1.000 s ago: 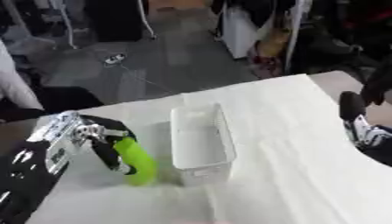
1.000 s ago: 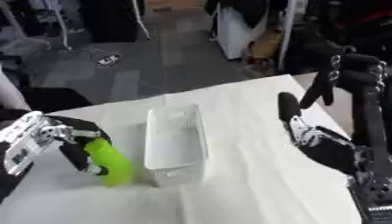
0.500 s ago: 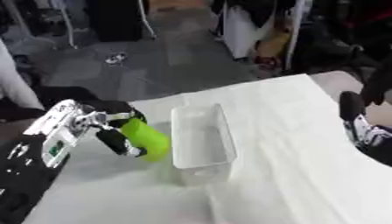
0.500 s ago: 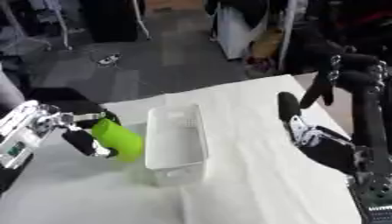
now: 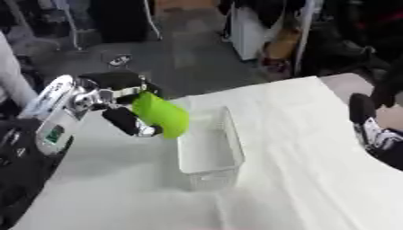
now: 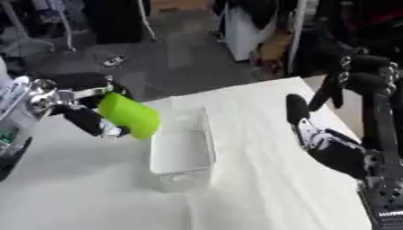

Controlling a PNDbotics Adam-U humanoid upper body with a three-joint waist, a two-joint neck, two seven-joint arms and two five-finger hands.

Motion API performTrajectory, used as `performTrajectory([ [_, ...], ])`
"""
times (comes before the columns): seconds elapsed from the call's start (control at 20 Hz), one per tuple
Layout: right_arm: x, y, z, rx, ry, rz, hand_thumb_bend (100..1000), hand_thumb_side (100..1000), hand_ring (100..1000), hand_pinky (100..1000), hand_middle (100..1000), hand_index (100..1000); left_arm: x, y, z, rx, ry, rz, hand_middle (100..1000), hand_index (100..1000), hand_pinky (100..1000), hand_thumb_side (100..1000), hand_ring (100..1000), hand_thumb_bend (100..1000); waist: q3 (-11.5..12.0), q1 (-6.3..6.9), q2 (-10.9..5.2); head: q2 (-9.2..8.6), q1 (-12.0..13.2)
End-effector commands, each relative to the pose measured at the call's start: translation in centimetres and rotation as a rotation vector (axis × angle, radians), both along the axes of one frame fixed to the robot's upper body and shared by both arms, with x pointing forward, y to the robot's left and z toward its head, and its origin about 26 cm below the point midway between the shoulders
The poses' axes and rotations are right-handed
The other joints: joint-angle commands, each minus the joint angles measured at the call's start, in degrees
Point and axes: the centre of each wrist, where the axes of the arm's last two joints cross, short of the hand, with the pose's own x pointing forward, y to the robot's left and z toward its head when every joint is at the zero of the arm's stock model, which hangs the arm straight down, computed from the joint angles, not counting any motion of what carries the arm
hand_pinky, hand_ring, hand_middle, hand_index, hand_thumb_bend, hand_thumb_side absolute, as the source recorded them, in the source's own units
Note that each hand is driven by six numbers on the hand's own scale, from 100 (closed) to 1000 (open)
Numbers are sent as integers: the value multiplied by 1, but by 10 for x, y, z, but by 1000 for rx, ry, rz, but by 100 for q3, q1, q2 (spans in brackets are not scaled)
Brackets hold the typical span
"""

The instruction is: Pick up objects on the table and place them in the box.

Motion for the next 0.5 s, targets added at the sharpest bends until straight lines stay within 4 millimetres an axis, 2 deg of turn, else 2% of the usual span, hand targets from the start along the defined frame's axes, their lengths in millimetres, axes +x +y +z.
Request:
performTrajectory([
  [0.05, -3, -2, 7, -3, -29, -3, 303, 443, 302, 136, 299, 359, -3, -5, 23, -39, -103, -38, 100, 160, 100, 502, 100, 100, -7, -20, -96, 0, 11],
  [0.5, -2, 3, 12, 15, -47, 17, 304, 439, 301, 137, 298, 359, 13, -22, 11, -75, -174, -103, 100, 159, 100, 516, 100, 100, -179, 41, -86, -63, 148],
])
